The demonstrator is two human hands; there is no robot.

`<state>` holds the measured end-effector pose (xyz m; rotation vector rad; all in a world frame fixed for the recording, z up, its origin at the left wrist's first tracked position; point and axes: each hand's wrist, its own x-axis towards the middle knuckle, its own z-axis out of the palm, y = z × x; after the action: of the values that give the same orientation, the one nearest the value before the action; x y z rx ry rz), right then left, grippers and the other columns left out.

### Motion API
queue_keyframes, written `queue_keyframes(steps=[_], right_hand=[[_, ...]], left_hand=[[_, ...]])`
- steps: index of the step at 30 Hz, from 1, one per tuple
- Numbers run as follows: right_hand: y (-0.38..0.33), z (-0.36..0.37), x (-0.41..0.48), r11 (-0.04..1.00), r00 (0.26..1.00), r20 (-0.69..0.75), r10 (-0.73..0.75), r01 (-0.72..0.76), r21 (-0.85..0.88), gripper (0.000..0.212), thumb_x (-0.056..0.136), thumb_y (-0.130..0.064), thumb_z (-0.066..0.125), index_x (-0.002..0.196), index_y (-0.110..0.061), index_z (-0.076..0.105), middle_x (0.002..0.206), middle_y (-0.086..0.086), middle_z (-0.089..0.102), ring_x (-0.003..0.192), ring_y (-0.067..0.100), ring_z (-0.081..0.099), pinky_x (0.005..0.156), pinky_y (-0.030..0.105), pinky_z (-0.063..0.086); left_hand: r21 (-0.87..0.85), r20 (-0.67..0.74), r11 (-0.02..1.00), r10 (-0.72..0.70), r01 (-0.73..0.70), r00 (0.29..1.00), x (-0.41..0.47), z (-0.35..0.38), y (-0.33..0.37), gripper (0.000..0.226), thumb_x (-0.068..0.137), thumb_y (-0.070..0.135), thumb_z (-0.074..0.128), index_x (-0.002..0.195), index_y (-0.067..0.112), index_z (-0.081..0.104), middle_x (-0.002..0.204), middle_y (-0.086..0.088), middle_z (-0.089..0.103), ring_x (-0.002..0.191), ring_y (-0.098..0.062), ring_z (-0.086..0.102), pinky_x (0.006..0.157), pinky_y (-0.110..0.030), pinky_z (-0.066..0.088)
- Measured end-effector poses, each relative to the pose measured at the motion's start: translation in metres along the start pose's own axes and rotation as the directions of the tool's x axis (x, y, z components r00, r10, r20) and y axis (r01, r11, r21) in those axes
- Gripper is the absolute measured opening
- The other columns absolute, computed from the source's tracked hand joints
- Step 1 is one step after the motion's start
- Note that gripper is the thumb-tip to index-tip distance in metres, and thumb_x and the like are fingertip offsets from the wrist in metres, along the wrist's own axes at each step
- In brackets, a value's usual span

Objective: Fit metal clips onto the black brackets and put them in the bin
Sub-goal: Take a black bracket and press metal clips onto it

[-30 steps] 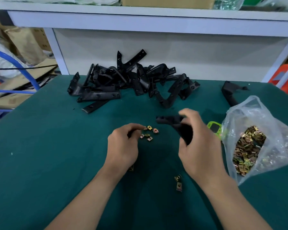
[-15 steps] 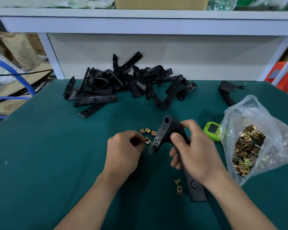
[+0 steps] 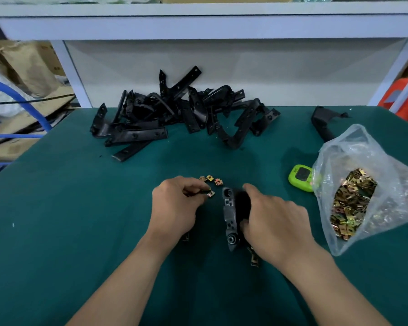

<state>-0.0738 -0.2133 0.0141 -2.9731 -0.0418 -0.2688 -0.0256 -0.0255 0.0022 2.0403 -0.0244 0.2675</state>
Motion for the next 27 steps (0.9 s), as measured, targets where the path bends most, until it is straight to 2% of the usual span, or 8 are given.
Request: queue_keyframes(steps=[5, 7, 9, 11, 14, 19, 24, 27], right_hand=[[0.003, 0.007, 0.004, 0.994, 0.998, -0.065, -0.010, 0.016, 0.105, 0.059, 0.087, -0.032, 0.057, 0.142, -0.031, 0.035, 0.081, -0.006, 0.059, 0.080, 0.029, 0.066, 0.062, 0.039, 0.035], [0.005, 0.007, 0.006, 0.986, 0.995, -0.092, -0.037, 0.051, 0.156, 0.060, 0.087, -0.036, 0.061, 0.142, -0.034, 0.038, 0.085, -0.004, 0.064, 0.083, 0.030, 0.066, 0.063, 0.038, 0.036], [0.006, 0.006, 0.007, 0.976, 0.992, -0.105, -0.071, 0.091, 0.200, 0.055, 0.084, -0.039, 0.064, 0.136, -0.038, 0.044, 0.092, -0.003, 0.070, 0.084, 0.031, 0.067, 0.063, 0.037, 0.037], [0.006, 0.006, 0.008, 0.966, 0.991, -0.100, -0.088, 0.110, 0.234, 0.046, 0.081, -0.041, 0.067, 0.125, -0.039, 0.051, 0.089, -0.003, 0.071, 0.082, 0.032, 0.066, 0.062, 0.037, 0.036], [0.009, 0.007, 0.008, 0.967, 0.994, -0.070, -0.080, 0.094, 0.238, 0.030, 0.081, -0.040, 0.063, 0.109, -0.035, 0.055, 0.080, -0.005, 0.068, 0.079, 0.032, 0.065, 0.060, 0.036, 0.036], [0.011, 0.007, 0.007, 0.973, 0.999, -0.048, -0.024, 0.034, 0.227, 0.022, 0.084, -0.037, 0.062, 0.105, -0.034, 0.058, 0.073, -0.010, 0.055, 0.081, 0.030, 0.064, 0.051, 0.035, 0.027], [0.012, 0.008, 0.008, 0.969, 0.999, -0.043, -0.022, 0.032, 0.243, 0.019, 0.084, -0.037, 0.062, 0.102, -0.033, 0.056, 0.073, -0.010, 0.056, 0.079, 0.030, 0.062, 0.057, 0.035, 0.031], [0.012, 0.008, 0.009, 0.972, 0.999, -0.031, -0.028, 0.035, 0.230, 0.019, 0.084, -0.038, 0.062, 0.101, -0.034, 0.055, 0.071, -0.010, 0.055, 0.074, 0.028, 0.059, 0.052, 0.033, 0.028]], left_hand=[[-0.060, -0.003, 0.998, -0.003, 0.003, 1.000, -0.001, 0.005, 0.002, 0.037, 0.079, 0.003, 0.084, 0.080, 0.038, 0.078, 0.075, 0.022, 0.070, 0.075, 0.014, 0.063, 0.067, 0.002, 0.042], [-0.092, 0.015, 0.996, -0.018, 0.020, 1.000, -0.001, 0.007, 0.002, 0.037, 0.080, 0.003, 0.084, 0.082, 0.040, 0.076, 0.074, 0.028, 0.072, 0.074, 0.012, 0.066, 0.068, 0.001, 0.044], [-0.123, 0.035, 0.992, -0.033, 0.037, 0.999, -0.001, 0.008, 0.001, 0.034, 0.084, 0.004, 0.080, 0.082, 0.038, 0.077, 0.076, 0.027, 0.074, 0.072, 0.008, 0.070, 0.068, -0.002, 0.048], [-0.113, 0.042, 0.993, -0.034, 0.039, 0.999, -0.002, 0.009, -0.001, 0.030, 0.086, 0.007, 0.078, 0.083, 0.037, 0.079, 0.078, 0.025, 0.075, 0.074, 0.005, 0.072, 0.069, -0.004, 0.049], [-0.073, 0.041, 0.997, -0.006, 0.009, 0.999, -0.005, 0.009, -0.001, 0.034, 0.088, 0.004, 0.075, 0.094, 0.036, 0.080, 0.083, 0.031, 0.074, 0.082, 0.012, 0.069, 0.076, 0.000, 0.046], [-0.099, -0.003, 0.994, -0.043, 0.043, 0.999, -0.006, 0.006, 0.002, 0.027, 0.087, 0.008, 0.077, 0.092, 0.034, 0.081, 0.083, 0.034, 0.072, 0.084, 0.016, 0.067, 0.077, 0.002, 0.045], [-0.061, -0.017, 0.997, -0.055, 0.054, 0.998, -0.005, 0.005, 0.001, 0.019, 0.088, 0.012, 0.077, 0.093, 0.030, 0.081, 0.079, 0.038, 0.070, 0.081, 0.019, 0.065, 0.071, 0.003, 0.044], [-0.048, -0.005, 0.996, -0.074, 0.073, 0.997, -0.006, 0.006, 0.001, 0.016, 0.087, 0.018, 0.079, 0.097, 0.031, 0.081, 0.080, 0.034, 0.071, 0.078, 0.018, 0.065, 0.066, 0.001, 0.044]])
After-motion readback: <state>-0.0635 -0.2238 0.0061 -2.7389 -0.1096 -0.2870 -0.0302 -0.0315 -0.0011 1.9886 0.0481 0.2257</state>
